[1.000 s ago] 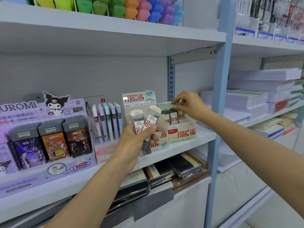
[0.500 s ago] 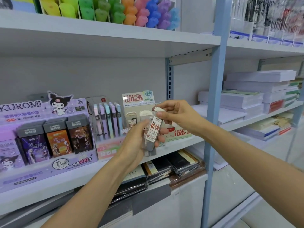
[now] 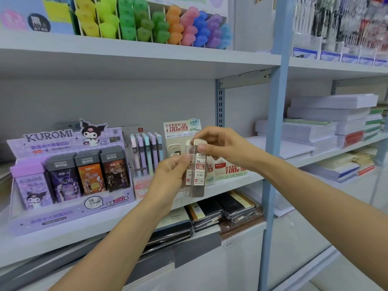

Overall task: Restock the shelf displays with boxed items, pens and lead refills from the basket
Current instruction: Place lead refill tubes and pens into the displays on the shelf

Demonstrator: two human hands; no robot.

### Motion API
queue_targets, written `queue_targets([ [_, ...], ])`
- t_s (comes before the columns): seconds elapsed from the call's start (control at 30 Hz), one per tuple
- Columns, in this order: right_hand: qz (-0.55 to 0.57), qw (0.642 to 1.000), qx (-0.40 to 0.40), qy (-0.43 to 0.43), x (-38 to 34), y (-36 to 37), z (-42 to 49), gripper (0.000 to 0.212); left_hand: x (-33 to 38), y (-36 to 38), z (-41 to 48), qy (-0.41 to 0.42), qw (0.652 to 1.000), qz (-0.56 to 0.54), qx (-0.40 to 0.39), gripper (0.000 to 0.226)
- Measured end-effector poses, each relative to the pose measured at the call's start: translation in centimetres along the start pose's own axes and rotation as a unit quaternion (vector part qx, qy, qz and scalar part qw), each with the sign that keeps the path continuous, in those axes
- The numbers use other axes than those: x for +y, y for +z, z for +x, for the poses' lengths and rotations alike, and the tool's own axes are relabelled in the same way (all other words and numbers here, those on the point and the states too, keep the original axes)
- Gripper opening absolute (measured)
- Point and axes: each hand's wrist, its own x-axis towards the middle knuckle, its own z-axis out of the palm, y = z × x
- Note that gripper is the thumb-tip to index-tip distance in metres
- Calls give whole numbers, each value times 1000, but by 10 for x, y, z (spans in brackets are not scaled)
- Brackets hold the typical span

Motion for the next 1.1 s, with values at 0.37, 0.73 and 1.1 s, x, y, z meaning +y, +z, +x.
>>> queue_targets([
  [0.37, 31, 979, 199, -37, -3, -25, 28, 17, -14, -45, -14, 211, 856, 462, 91, 31],
  [0.73, -144, 965, 217, -23, 21, -5, 74, 20, -30, -47, -9, 204, 635, 745, 19, 62],
  [1.1, -179, 974, 142, 4, 51, 7, 94, 17, -31, -45, -9, 232, 684, 691, 34, 56],
])
